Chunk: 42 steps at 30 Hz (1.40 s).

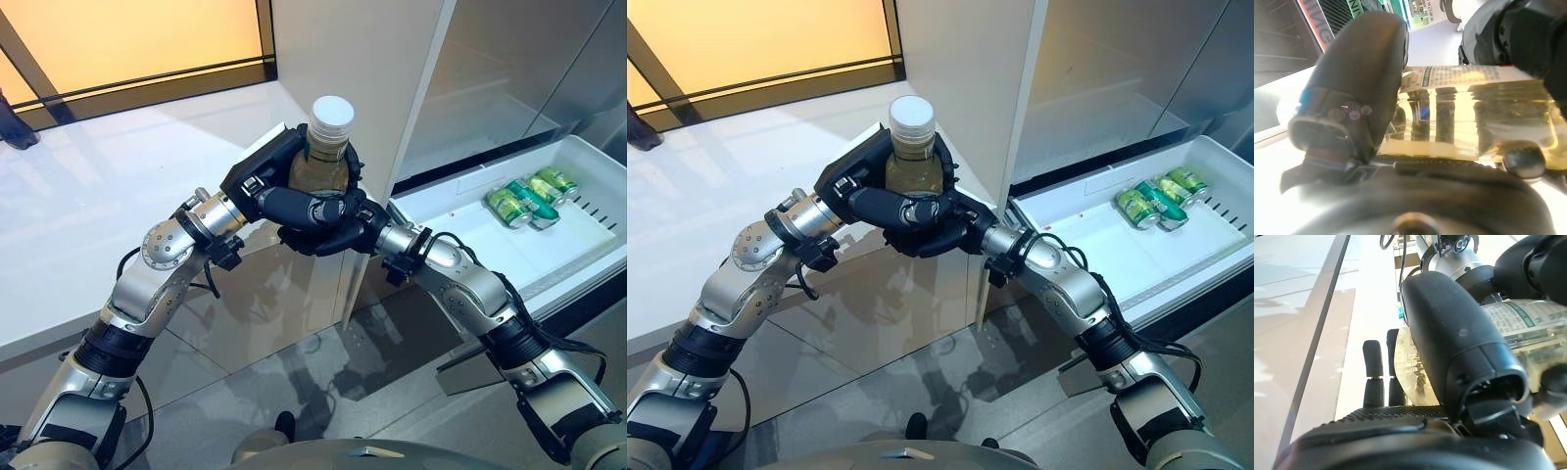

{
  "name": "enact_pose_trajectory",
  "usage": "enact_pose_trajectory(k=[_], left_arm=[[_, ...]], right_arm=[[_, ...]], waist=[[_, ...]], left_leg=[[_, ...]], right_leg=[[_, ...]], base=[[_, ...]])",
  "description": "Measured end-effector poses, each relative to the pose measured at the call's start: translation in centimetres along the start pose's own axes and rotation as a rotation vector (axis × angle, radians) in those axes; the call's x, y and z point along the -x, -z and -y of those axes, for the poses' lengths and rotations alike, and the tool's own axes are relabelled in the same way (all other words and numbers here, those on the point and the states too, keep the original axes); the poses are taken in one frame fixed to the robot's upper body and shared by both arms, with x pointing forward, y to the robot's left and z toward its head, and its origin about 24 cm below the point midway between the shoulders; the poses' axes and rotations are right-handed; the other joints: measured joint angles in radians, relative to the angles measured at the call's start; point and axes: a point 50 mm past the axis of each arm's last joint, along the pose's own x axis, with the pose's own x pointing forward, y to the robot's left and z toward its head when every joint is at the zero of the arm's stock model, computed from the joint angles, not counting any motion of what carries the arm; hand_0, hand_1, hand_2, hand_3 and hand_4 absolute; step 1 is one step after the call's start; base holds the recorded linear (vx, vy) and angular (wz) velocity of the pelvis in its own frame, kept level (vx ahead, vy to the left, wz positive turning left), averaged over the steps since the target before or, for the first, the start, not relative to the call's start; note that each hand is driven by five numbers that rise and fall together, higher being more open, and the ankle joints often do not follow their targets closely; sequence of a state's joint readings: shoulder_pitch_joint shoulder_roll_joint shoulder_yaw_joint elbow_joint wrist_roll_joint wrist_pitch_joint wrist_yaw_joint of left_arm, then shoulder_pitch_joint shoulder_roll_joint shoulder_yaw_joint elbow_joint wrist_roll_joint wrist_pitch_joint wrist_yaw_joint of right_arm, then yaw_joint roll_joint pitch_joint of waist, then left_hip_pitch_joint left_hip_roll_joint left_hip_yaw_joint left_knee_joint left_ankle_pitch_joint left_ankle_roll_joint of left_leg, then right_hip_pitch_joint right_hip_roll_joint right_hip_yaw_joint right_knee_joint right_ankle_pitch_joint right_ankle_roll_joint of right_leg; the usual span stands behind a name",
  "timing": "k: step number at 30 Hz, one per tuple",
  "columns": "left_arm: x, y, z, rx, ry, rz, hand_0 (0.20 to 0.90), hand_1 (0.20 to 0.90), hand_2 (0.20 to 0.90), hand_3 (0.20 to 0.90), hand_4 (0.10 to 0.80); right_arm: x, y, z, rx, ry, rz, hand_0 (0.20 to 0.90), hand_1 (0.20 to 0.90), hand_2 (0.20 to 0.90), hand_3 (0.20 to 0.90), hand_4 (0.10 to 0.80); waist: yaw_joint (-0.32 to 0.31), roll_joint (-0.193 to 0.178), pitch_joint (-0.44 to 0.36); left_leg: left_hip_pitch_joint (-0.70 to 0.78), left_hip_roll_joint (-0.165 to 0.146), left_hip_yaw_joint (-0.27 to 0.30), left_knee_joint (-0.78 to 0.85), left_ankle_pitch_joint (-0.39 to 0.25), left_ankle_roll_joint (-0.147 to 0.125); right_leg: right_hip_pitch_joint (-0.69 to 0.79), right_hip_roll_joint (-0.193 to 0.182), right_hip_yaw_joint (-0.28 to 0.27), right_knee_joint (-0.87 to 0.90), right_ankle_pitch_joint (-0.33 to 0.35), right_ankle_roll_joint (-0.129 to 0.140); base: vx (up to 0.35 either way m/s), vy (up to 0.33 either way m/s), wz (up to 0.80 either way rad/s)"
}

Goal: Put drinks into fridge and close the fridge

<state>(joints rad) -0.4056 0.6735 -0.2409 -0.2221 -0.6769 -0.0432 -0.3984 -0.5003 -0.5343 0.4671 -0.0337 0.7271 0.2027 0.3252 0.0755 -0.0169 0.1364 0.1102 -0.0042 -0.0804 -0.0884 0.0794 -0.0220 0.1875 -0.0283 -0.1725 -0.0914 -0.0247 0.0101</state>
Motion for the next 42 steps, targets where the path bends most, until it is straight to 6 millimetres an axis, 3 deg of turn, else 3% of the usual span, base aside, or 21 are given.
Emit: enact_pose_trajectory(k=[18, 26, 35, 42], left_arm=[[0.2, -0.4, -0.4, -0.003, -0.016, 0.014, 0.9, 0.9, 0.9, 0.9, 0.8], [1.9, -0.7, -1.7, -0.01, -0.085, 0.016, 0.9, 0.9, 0.9, 0.9, 0.8], [4.1, 1.6, 0.1, 0.425, -0.106, 0.199, 0.9, 0.9, 0.9, 0.9, 0.8], [5.4, 3.2, 1.6, 0.559, -0.126, 0.221, 0.9, 0.9, 0.9, 0.9, 0.8]], right_arm=[[0.5, -0.6, 1.1, 0.019, 0.109, 0.023, 0.3, 0.3, 0.3, 0.2, 0.1], [2.5, -3.1, 4.1, 0.082, 0.275, 0.092, 0.3, 0.3, 0.3, 0.2, 0.1], [3.2, -5.7, 3.8, 0.132, 0.27, 0.19, 0.3, 0.3, 0.3, 0.2, 0.1], [4.7, -7.2, 3.8, 0.13, 0.25, 0.231, 0.3, 0.3, 0.3, 0.2, 0.1]], waist=[[0.002, 0.0, 0.0], [0.009, 0.003, 0.002], [0.0, 0.003, 0.002], [-0.002, 0.003, 0.002]], left_leg=[[0.0, 0.0, 0.0, 0.0, 0.0, 0.0], [-0.005, 0.0, -0.001, 0.0, 0.0, 0.0], [-0.009, 0.0, 0.004, 0.0, 0.0, 0.0], [-0.009, 0.001, 0.008, 0.0, 0.0, 0.0]], right_leg=[[0.0, 0.0, 0.0, 0.0, 0.0, 0.0], [-0.005, 0.0, 0.0, 0.0, 0.0, 0.0], [-0.011, 0.0, 0.005, 0.0, 0.0, 0.0], [-0.013, 0.001, 0.012, 0.0, 0.0, 0.0]], base=[[0.0, 0.0, 0.0], [-0.008, 0.002, 0.0], [-0.008, 0.001, -0.01], [-0.033, 0.003, -0.02]])
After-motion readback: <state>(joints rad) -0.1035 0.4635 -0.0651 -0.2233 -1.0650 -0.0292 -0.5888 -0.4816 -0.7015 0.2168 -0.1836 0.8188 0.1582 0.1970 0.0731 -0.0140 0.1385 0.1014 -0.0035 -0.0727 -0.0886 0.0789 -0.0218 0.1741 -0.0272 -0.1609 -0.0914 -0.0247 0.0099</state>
